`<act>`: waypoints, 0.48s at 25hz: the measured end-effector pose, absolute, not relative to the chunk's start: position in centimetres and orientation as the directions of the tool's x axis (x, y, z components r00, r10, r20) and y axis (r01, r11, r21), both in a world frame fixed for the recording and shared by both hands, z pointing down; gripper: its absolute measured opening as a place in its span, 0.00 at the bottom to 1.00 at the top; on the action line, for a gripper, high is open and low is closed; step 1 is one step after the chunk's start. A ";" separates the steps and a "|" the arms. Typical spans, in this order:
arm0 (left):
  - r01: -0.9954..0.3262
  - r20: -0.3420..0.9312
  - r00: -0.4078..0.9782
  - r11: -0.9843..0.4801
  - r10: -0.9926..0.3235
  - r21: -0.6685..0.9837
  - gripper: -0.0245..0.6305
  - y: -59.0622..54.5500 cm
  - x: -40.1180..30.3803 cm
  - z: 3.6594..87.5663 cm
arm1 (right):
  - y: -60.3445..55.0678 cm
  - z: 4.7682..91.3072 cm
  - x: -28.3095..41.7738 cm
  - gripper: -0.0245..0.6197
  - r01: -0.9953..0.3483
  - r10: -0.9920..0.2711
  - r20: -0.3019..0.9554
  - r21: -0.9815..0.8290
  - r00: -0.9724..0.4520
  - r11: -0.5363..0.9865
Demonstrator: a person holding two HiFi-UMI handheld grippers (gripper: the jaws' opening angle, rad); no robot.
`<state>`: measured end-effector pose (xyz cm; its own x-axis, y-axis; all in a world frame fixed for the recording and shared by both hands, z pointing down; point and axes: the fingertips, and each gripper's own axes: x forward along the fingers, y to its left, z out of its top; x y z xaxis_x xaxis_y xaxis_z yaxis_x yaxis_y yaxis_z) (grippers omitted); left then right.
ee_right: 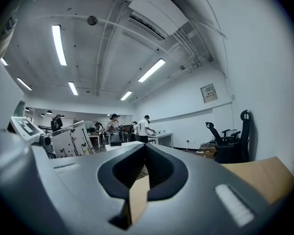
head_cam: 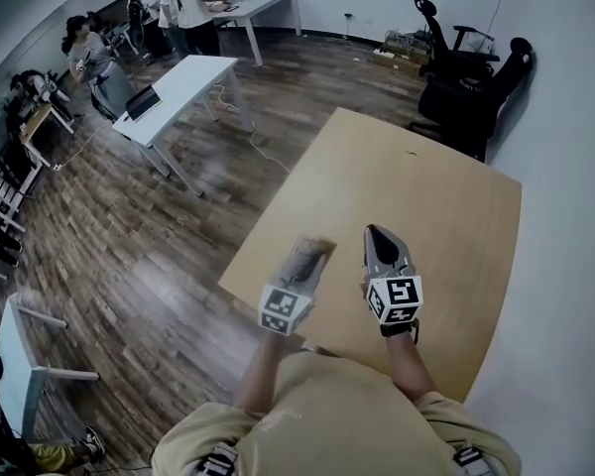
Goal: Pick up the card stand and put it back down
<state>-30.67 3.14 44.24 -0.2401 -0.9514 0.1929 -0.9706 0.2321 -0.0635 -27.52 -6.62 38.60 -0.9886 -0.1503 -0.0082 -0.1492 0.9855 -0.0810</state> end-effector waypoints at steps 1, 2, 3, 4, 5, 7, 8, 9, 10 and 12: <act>-0.969 0.205 -0.248 0.241 -0.947 -0.058 0.11 3.7 -31.6 45.0 | -6.5 38.8 -28.3 0.05 -0.150 -0.151 -0.008 -0.079 -0.988 0.986; -0.967 0.219 -0.253 0.248 -0.942 -0.053 0.11 4.2 -32.6 45.8 | -6.3 39.1 -29.0 0.05 -0.151 -0.152 -0.008 -0.077 -0.988 0.985; -0.967 0.235 -0.256 0.252 -0.938 -0.049 0.11 4.6 -33.7 46.6 | -6.2 39.4 -29.8 0.05 -0.152 -0.152 -0.004 -0.077 -0.988 0.985; -0.966 0.250 -0.258 0.255 -0.933 -0.044 0.11 5.0 -34.8 47.4 | -6.0 39.8 -30.6 0.05 -0.151 -0.150 0.007 -0.078 -0.989 0.986; -0.965 0.265 -0.259 0.258 -0.929 -0.036 0.11 5.5 -35.9 48.1 | -5.8 40.3 -31.4 0.05 -0.148 -0.147 0.024 -0.079 -0.989 0.986; -0.962 0.292 -0.264 0.272 -0.919 -0.013 0.11 6.2 -38.1 49.7 | -5.5 41.6 -33.2 0.05 -0.146 -0.141 0.065 -0.085 -0.988 0.986; -0.960 0.303 -0.267 0.281 -0.915 0.004 0.11 6.4 -39.3 50.5 | -5.5 42.3 -34.1 0.05 -0.150 -0.143 0.082 -0.086 -0.986 0.985; -0.957 0.313 -0.267 0.289 -0.911 0.024 0.11 6.6 -40.4 51.4 | -5.6 43.1 -35.0 0.05 -0.161 -0.153 0.095 -0.082 -0.984 0.984; -0.955 0.323 -0.263 0.292 -0.909 0.045 0.11 6.7 -41.4 52.4 | -5.7 43.7 -35.9 0.05 -0.177 -0.169 0.103 -0.072 -0.980 0.981; -0.956 0.349 -0.241 0.283 -0.905 0.075 0.11 7.1 -43.4 54.1 | -5.5 44.6 -37.5 0.05 -0.210 -0.203 0.111 -0.055 -0.973 0.976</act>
